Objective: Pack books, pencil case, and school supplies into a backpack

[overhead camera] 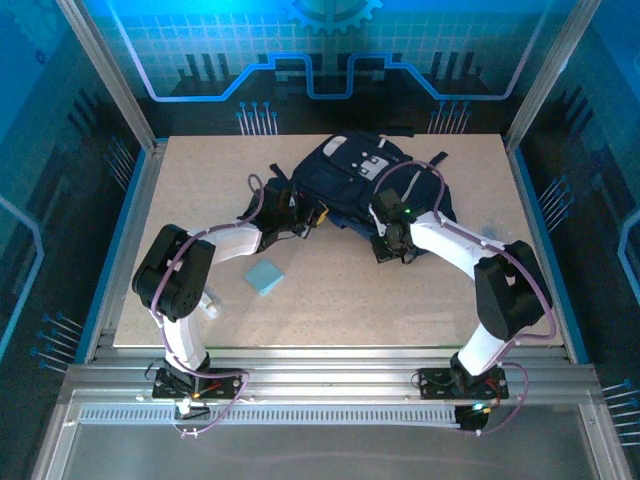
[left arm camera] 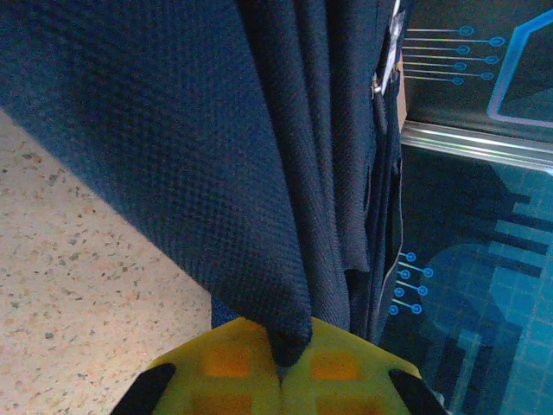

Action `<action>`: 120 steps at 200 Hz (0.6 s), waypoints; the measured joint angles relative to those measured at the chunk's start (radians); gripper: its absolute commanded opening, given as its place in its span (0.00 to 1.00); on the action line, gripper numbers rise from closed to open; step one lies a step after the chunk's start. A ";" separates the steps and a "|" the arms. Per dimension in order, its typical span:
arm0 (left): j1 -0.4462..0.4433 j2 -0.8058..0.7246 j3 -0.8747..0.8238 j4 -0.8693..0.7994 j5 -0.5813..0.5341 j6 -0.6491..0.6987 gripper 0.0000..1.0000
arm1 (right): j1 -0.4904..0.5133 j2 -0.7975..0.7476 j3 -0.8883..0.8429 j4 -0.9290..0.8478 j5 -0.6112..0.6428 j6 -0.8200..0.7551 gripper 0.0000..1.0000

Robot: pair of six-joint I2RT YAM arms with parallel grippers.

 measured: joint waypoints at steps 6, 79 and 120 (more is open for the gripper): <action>0.004 0.000 0.005 -0.006 0.008 0.008 0.00 | 0.000 -0.002 0.002 -0.004 0.006 0.000 0.00; 0.171 0.186 0.322 -0.192 0.040 0.216 0.00 | -0.033 -0.035 -0.008 -0.031 -0.074 0.028 0.00; 0.182 0.227 0.375 -0.213 0.015 0.242 0.79 | 0.018 -0.029 -0.009 0.020 -0.289 0.108 0.00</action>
